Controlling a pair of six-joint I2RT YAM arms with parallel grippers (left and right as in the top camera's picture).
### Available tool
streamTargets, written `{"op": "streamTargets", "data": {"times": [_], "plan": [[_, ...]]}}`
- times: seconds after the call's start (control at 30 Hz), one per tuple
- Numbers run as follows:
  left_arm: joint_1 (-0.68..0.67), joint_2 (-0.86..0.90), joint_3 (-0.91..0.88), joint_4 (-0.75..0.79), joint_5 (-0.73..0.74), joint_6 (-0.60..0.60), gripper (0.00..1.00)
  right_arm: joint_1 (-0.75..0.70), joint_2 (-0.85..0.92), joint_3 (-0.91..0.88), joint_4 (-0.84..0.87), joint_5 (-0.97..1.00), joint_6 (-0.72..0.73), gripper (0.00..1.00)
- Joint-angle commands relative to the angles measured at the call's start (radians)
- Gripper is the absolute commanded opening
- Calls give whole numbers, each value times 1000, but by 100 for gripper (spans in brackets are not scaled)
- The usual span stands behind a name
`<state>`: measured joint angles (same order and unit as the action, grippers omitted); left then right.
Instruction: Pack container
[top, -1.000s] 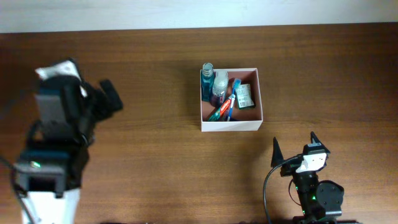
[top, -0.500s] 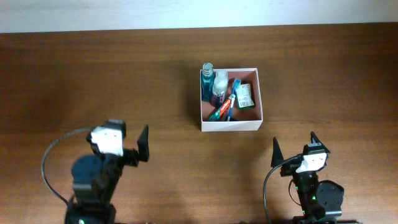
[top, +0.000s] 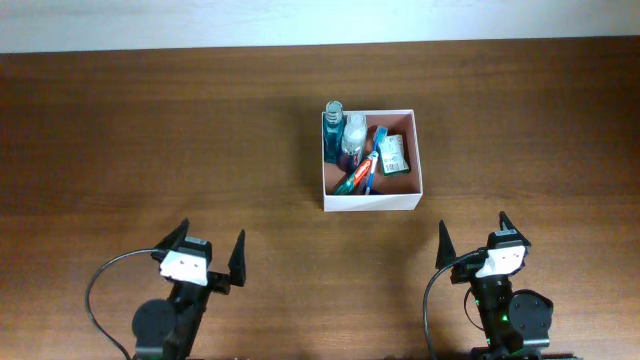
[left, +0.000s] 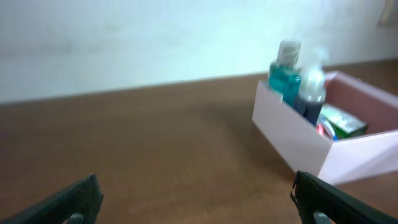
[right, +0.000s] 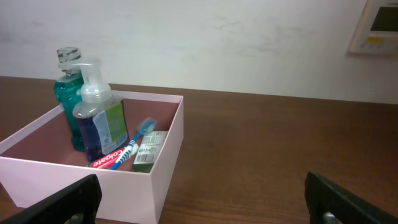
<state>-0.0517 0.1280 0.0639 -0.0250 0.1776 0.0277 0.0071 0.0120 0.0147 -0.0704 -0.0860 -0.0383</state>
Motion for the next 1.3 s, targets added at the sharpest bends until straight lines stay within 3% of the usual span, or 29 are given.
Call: {"op": "streamTargets", "data": {"times": [0.0, 0.23, 1.27], "plan": [[28, -51, -16, 8, 14, 19, 99, -8, -8, -9, 0, 9, -6, 99], [63, -124, -17, -21, 13, 19, 99, -8, -8, -9, 0, 9, -6, 98], [64, -120, -55, -38, 10, 19, 99, -8, -8, -9, 0, 9, -6, 99]]}}
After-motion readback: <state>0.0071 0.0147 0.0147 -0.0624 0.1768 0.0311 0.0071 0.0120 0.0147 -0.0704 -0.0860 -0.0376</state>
